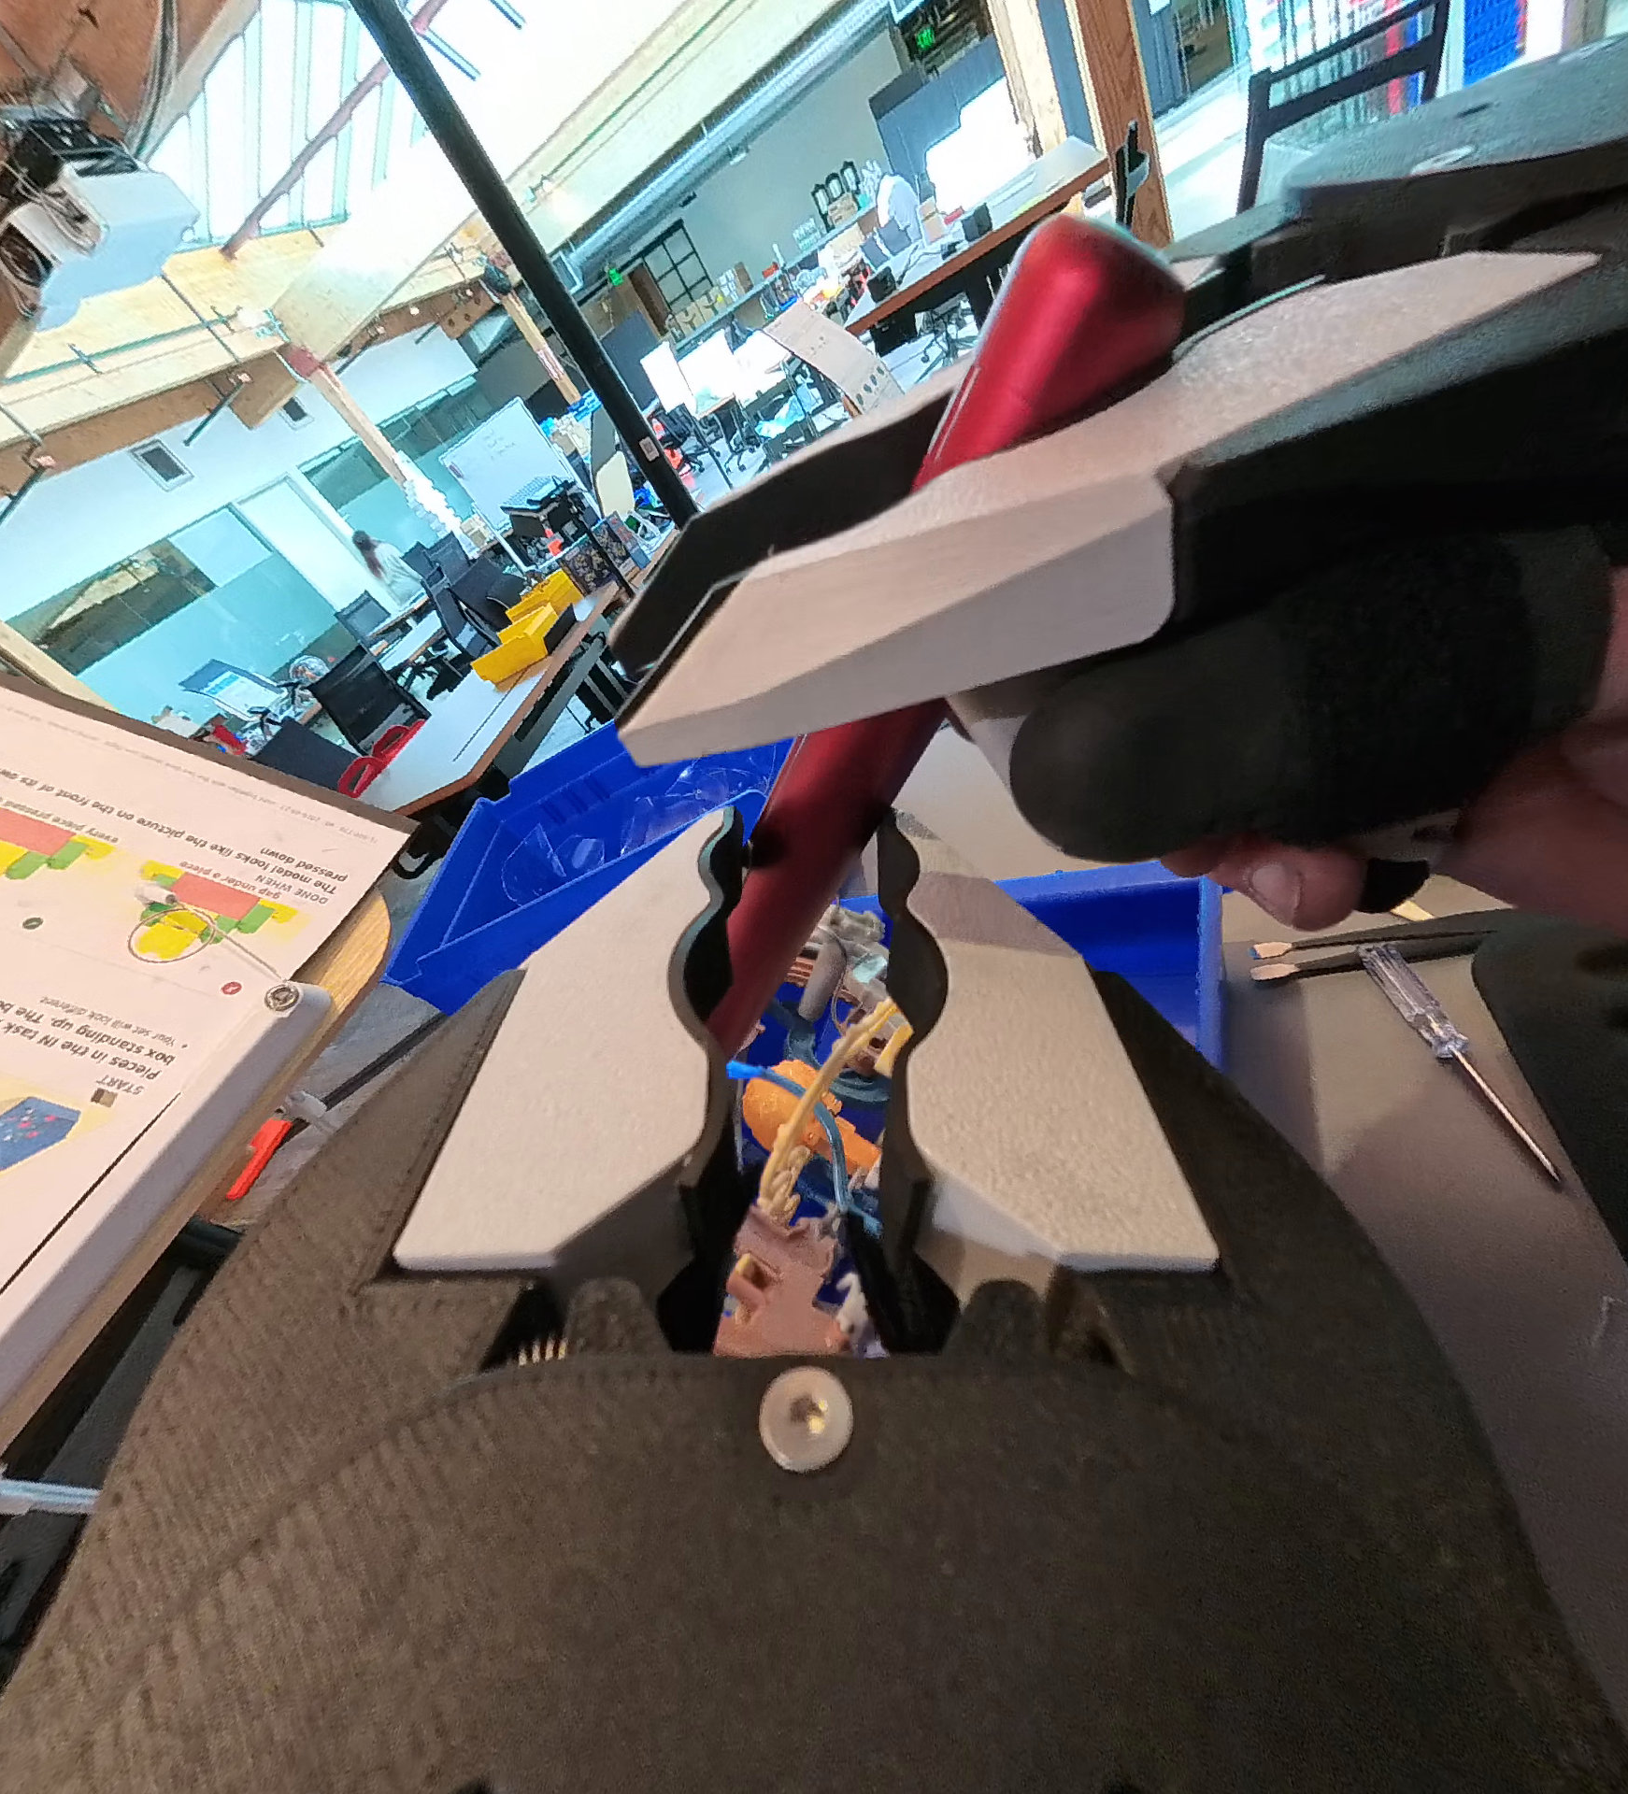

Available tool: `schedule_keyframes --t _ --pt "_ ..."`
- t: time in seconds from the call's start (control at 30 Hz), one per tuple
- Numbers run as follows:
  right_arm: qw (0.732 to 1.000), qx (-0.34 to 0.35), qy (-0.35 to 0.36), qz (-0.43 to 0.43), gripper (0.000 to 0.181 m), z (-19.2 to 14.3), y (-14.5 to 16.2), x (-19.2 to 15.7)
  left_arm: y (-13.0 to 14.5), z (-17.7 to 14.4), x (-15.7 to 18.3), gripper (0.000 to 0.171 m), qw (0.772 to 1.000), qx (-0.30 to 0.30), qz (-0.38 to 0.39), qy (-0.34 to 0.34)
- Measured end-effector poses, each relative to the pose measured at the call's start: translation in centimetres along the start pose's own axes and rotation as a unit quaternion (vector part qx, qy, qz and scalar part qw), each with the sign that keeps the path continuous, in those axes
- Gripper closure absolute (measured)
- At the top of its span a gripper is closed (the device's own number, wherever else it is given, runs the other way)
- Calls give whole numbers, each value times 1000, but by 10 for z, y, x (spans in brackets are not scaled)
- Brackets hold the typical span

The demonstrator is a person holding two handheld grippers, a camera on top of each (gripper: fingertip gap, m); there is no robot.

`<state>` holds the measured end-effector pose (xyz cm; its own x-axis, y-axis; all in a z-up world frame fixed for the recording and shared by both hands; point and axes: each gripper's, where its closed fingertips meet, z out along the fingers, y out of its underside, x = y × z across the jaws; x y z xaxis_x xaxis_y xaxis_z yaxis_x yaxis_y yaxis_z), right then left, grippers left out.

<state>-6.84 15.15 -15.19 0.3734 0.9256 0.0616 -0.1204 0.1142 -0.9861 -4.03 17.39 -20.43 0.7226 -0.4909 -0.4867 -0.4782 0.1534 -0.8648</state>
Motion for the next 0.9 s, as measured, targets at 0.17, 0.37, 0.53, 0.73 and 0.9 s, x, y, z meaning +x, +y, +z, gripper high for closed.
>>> schedule_keyframes --t 0.17,0.37,0.53,0.73,0.9 --pt "1000 -3 5 1 162 0 2 1 2 0 0 146 1000 -5 3 0" --pt "1000 -10 0 25 161 2 4 6 4 3 -3 146 1000 -7 -7 -1" --pt "997 -8 -10 71 162 4 5 15 5 8 -6 146 1000 -15 -14 -1" --pt "997 -17 -15 68 162 7 6 17 5 11 -9 146 1000 -16 -25 -5" --pt "999 -24 -12 47 162 12 7 14 7 9 -13 146 1000 -10 -30 2"
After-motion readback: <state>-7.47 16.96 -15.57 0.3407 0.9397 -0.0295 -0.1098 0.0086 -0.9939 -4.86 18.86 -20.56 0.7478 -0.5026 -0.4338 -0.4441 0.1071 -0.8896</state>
